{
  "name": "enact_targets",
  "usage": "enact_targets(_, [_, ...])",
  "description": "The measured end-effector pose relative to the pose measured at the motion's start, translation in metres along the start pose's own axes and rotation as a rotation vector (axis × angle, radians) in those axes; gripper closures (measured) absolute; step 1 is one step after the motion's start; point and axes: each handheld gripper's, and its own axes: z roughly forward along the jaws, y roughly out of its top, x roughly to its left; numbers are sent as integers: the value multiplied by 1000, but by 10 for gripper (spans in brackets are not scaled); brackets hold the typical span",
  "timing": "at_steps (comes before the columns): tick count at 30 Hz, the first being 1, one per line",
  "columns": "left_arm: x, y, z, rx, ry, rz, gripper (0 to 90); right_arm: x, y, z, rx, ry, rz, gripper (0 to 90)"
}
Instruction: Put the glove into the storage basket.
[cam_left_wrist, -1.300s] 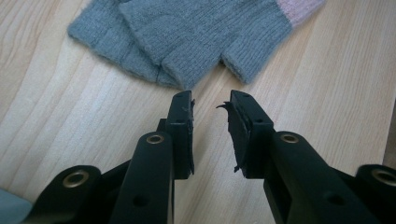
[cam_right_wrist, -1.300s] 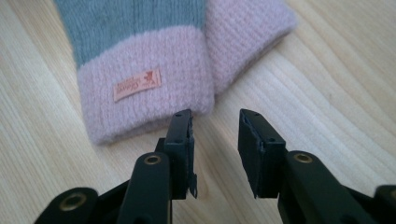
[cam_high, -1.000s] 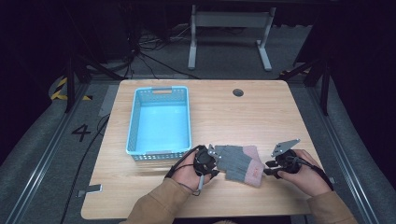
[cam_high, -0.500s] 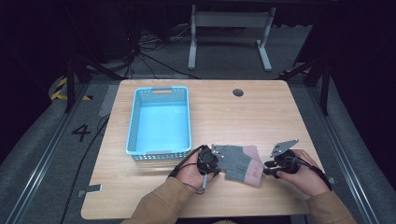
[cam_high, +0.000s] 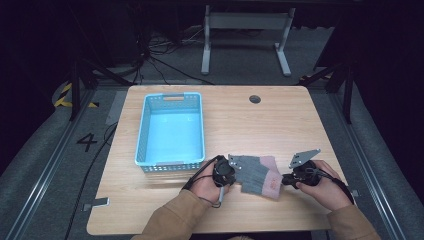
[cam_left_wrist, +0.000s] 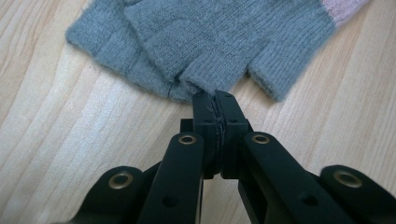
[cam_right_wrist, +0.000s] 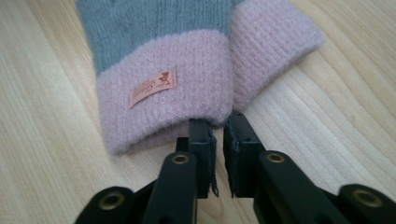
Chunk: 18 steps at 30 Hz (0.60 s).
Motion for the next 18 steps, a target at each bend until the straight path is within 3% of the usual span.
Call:
enact_targets(7, [-4, 0, -12, -31, -14, 9, 891, 2, 5, -12, -25, -2, 10, 866])
enact_targets(18, [-7, -4, -21, -100, -13, -29, 891, -9, 23, -21, -104, -42, 36, 870])
